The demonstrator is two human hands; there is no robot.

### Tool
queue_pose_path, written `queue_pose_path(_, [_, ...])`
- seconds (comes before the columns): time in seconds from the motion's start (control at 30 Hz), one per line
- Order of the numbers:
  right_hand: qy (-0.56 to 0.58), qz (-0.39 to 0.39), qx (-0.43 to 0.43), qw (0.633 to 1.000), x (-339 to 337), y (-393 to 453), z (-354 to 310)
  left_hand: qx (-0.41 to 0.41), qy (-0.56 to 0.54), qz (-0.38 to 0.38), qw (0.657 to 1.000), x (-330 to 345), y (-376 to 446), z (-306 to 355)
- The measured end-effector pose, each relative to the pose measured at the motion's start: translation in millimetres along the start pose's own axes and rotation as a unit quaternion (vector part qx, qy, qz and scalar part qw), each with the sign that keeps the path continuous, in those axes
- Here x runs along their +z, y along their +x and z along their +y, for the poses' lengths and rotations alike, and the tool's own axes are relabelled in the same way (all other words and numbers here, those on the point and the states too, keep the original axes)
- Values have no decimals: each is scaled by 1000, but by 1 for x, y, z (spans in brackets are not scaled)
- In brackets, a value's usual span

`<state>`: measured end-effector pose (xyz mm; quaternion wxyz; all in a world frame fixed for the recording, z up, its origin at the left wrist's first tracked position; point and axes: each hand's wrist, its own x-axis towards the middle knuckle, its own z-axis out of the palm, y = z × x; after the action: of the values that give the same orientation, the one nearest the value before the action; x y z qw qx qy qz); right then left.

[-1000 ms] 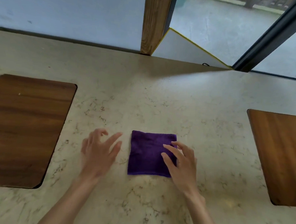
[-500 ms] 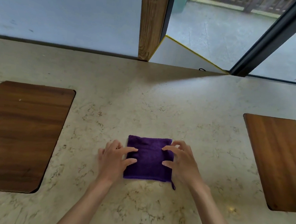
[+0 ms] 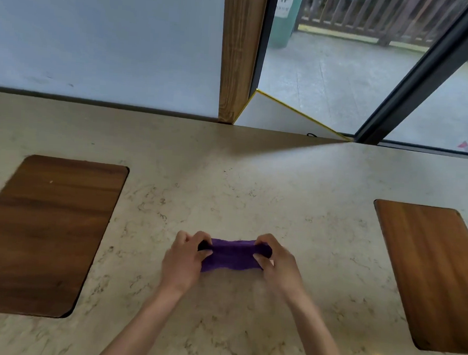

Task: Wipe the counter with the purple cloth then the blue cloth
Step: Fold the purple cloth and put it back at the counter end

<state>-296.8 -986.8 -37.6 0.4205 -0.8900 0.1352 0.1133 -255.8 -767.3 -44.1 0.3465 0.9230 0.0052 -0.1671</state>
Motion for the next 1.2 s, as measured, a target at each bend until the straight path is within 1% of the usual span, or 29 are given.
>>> queue_pose_path(0.13, [50,3,-30,998,-21,-22,-30,21,-81,8,996,-36,-19,21])
queue_pose_path(0.3, [86,25,-111,990,-47,-48,-81,45,-137,52,988,-94,-62,45])
queue_pose_path(0.47, [79,-24,-192,978,-57,-61,-155,62,-150,127,979,-169,-111,52])
queue_pose_path(0.57, [84,-62,-241,965,-45,-66,-210,44,-144,179,972,-216,-141,41])
queue_pose_path(0.73, [110,-138,-289,941,11,-84,-297,-12,-143,289,947,-282,-194,-6])
queue_pose_path(0.83, [122,-182,-317,923,55,-102,-342,-39,-156,338,927,-314,-228,-44])
queue_pose_path(0.93, [129,-222,-338,905,102,-122,-383,-49,-170,385,906,-346,-261,-83])
queue_pose_path(1.03, [125,-245,-351,895,150,-142,-418,-61,-179,413,891,-376,-290,-125])
queue_pose_path(1.2, [135,-267,-353,887,229,-169,-471,-77,-174,423,886,-427,-322,-198])
